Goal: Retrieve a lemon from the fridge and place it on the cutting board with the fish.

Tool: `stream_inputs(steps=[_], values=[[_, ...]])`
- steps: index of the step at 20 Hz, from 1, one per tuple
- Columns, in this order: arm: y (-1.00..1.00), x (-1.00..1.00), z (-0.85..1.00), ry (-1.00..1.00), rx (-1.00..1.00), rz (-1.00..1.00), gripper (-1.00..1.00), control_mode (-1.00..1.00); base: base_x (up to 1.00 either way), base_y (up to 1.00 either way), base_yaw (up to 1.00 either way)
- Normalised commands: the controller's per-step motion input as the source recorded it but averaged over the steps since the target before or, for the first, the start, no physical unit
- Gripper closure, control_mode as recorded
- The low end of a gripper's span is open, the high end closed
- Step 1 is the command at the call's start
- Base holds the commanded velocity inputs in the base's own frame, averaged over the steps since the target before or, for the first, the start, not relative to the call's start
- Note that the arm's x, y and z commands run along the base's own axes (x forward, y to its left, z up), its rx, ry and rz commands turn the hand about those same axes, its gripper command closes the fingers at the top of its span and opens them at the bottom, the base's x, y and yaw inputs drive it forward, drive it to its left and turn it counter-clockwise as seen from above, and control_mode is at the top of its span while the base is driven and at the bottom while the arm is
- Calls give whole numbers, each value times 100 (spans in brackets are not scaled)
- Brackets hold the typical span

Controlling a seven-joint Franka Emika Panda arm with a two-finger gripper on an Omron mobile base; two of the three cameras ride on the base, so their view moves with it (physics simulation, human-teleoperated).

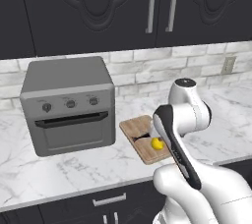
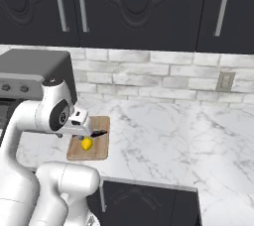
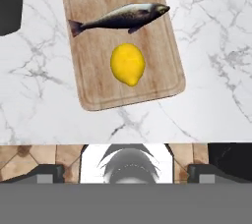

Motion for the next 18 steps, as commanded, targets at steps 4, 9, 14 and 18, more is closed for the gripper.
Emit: stream_inputs(steps=[4,9,14,18], values=[[0,-37,49,0,0,0,-100,-100,0,0,0],[0,-24,47,-1,0,0,-100,-100,0,0,0],[-4,-11,43,0,1,-1,-100,-100,0,0,0],[-7,-5,25,0,1,-3,-100,-100,0,0,0]])
